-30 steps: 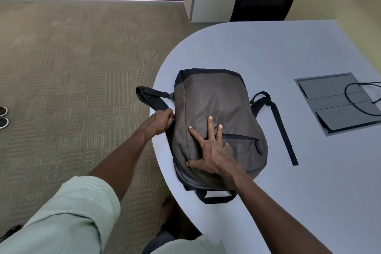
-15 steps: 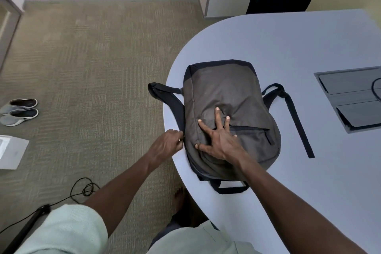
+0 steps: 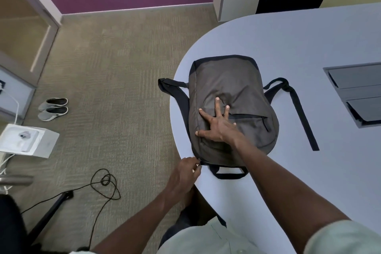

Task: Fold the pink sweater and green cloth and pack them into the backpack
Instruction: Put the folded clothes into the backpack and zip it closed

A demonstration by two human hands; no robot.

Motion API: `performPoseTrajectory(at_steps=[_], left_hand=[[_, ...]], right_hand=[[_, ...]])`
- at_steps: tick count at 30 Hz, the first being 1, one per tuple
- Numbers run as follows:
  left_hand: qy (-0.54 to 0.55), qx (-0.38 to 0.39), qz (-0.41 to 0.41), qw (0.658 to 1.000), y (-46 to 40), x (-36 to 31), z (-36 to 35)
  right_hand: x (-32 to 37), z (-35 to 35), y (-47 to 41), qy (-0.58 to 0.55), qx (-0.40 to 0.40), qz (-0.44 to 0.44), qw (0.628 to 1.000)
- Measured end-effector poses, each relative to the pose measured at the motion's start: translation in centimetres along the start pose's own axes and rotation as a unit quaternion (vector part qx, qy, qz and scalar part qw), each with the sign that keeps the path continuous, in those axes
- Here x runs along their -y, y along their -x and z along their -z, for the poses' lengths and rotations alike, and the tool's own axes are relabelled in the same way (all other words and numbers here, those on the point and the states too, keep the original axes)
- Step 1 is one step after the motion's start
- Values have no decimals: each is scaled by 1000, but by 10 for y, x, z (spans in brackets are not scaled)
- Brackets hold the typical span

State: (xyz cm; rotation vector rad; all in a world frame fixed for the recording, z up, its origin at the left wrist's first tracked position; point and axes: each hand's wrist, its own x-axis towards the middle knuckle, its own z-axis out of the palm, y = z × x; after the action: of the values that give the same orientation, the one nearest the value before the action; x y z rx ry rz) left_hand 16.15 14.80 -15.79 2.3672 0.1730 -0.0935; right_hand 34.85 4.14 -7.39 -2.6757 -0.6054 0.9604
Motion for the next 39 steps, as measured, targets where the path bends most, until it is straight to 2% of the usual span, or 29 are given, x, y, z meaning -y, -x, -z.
performPoseTrajectory(at_steps=[2,3,6,7,8,11,14,17,19,20,22,25,27,31,34,39], left_hand=[[41,-29,58,997,9,-6,-5],[61,-42,84,994,13,-10,-6],[113,-88,146,979,23,-22,-8],[133,-103,160,973,25,-26,-8],[152,-117,170,967,25,-30,-8],[172,-128,178,960,27,-38,-10],[169,-121,175,962,29,-44,-14],[166,-88,161,969,30,-52,-8],[216,-55,187,957,30,-51,0],[260,-54,215,940,30,-51,4],[323,-77,277,902,24,-49,12],[336,-56,321,884,-1,-50,15],[330,-50,354,874,-25,-53,12],[320,-106,419,843,-53,-48,4],[297,-112,434,843,-57,-44,4],[223,-90,424,873,-61,-33,19]], right_hand=[[-5,11,10,-62,-4,21,998],[-8,15,18,-95,-34,35,994],[-11,-1,61,-108,-248,65,960],[-11,-15,78,-115,-290,57,948],[-11,-32,92,-135,-295,40,945],[-14,-85,104,-224,-211,-21,951],[-10,-109,95,-325,-130,-86,933],[-2,-113,89,-481,-50,-148,863],[-1,-112,87,-539,-32,-164,825],[-2,-113,86,-535,-30,-164,828],[-5,-117,85,-461,-44,-146,874],[-4,-120,89,-357,-72,-80,928],[-2,-121,93,-315,-77,-55,944],[-11,-120,92,-247,-116,-38,961],[-38,-122,99,-186,-115,-45,975],[-101,-124,118,-154,-156,-122,968]])
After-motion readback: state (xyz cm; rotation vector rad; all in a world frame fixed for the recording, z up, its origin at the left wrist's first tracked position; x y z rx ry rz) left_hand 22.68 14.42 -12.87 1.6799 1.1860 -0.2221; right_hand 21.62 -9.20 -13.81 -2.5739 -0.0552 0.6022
